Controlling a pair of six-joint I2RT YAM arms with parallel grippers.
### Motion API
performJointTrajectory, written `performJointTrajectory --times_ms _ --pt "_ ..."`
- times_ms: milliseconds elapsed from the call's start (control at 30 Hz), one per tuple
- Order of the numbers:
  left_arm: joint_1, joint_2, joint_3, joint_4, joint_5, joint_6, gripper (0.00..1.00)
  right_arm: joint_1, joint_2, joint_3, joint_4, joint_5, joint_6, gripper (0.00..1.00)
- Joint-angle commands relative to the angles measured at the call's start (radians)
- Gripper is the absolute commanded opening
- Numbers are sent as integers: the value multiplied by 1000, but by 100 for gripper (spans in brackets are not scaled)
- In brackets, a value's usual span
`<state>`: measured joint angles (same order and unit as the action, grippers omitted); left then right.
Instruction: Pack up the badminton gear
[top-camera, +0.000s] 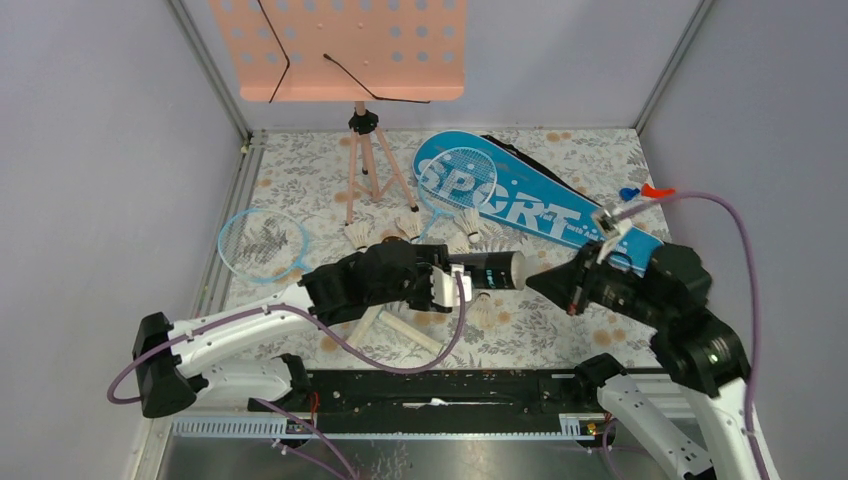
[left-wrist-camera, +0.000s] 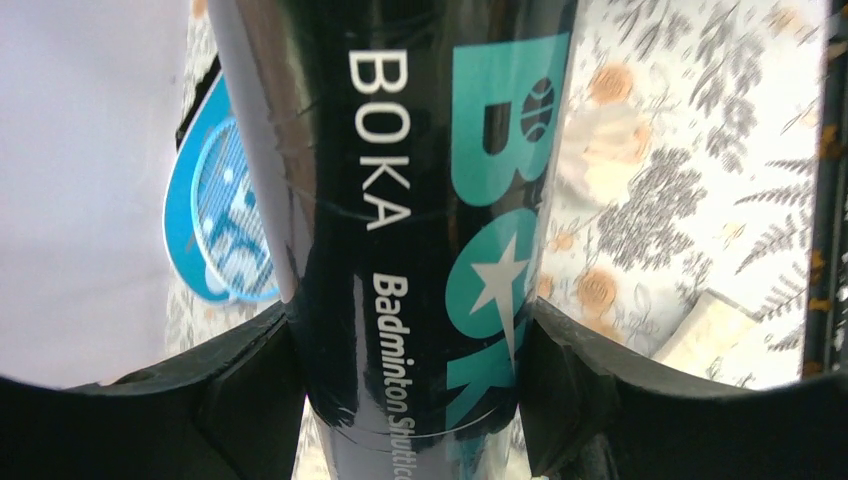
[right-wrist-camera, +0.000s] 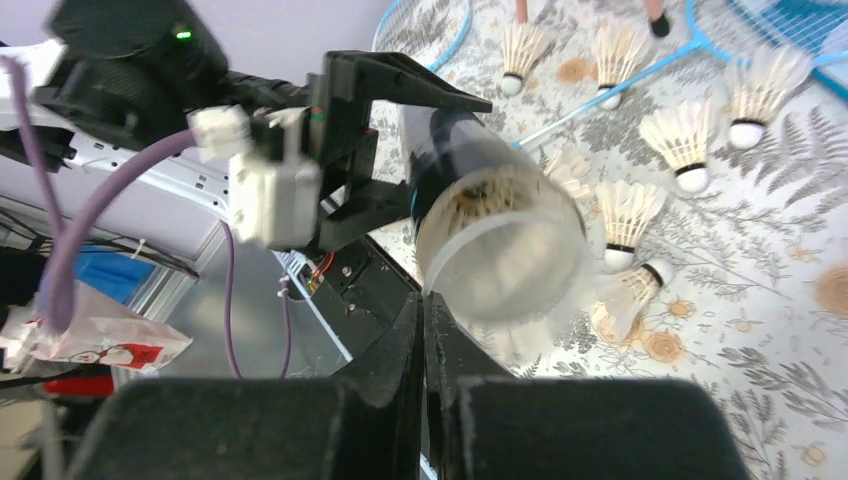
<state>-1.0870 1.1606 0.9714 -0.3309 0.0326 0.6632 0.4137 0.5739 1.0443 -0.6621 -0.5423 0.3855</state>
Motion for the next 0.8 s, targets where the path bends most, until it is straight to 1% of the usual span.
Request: performJointTrajectory --times_ms 0,133,300,333,367,433,500,533,567,667,700,767 --pt "38 -71 -60 19 -118 13 10 4 -96 120 -168 31 -77 0" --pt "38 -108 -93 36 -146 20 7 4 -113 174 -214 32 -98 0" --pt "38 -161 -115 38 -95 15 7 4 -101 148 -154 -12 -92 0" --pt "38 -172 -121 46 -95 13 7 4 -95 144 -153 18 -89 0" --pt "37 -182 -127 61 -109 1 7 4 -90 145 -163 80 -90 0" --pt "37 -206 -122 108 -148 -59 15 4 -75 140 -202 263 -95 0" --pt "37 -234 -107 195 -231 -167 16 4 -47 92 -199 419 -47 0" --pt "38 -246 -91 233 -272 -220 15 4 -31 36 -182 464 -26 0" --pt "38 -257 -73 264 -320 -277 12 4 -6 -6 -160 489 -6 0" --pt "38 -303 -24 322 -478 -448 11 4 96 -125 -109 594 44 0" --pt "38 -328 -24 346 -512 -501 11 4 136 -169 -80 620 61 0" --pt "38 -380 -57 376 -530 -562 12 4 211 -247 13 661 81 0"
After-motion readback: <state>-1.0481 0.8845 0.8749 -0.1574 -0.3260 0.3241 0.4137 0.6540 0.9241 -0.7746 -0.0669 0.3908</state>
